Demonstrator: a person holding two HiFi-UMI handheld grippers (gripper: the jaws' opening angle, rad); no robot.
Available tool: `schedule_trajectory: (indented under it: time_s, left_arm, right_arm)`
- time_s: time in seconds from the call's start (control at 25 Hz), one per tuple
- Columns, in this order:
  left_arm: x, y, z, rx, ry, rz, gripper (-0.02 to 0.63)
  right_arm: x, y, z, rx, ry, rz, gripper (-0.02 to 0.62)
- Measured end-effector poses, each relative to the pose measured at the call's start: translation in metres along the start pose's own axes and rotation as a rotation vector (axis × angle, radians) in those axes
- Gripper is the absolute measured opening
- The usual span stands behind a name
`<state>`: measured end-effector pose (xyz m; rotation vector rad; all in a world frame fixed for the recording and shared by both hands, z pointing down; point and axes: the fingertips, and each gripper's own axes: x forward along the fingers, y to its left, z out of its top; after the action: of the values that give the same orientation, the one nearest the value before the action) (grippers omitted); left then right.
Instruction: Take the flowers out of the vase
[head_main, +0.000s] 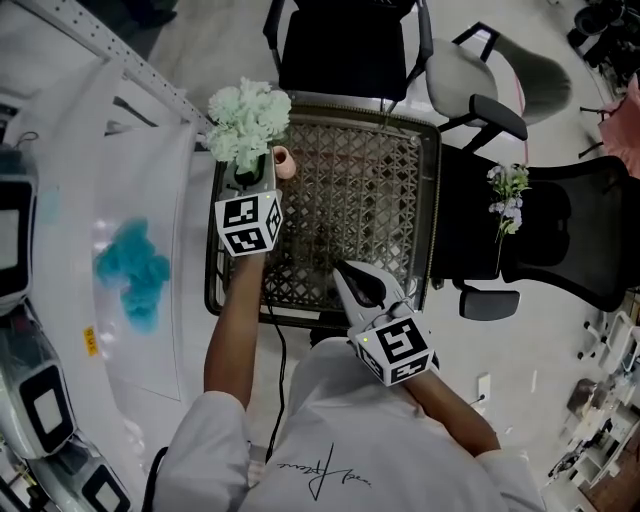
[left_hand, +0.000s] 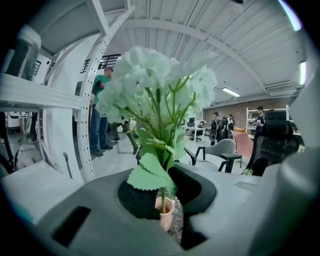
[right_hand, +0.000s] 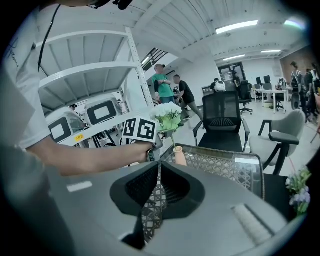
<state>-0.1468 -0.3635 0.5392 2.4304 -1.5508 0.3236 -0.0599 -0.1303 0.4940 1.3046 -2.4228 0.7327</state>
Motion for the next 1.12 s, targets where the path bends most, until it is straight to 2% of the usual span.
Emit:
schedule_trajectory:
  time_s: [1.12]
  left_arm:
    - [-0.02, -0.001, 0.028, -0.011, -0.064, 0.035, 0.051]
  right_arm:
    - [-0.014, 0.016, 0.008, -0.023, -0.051, 0.028, 0.023]
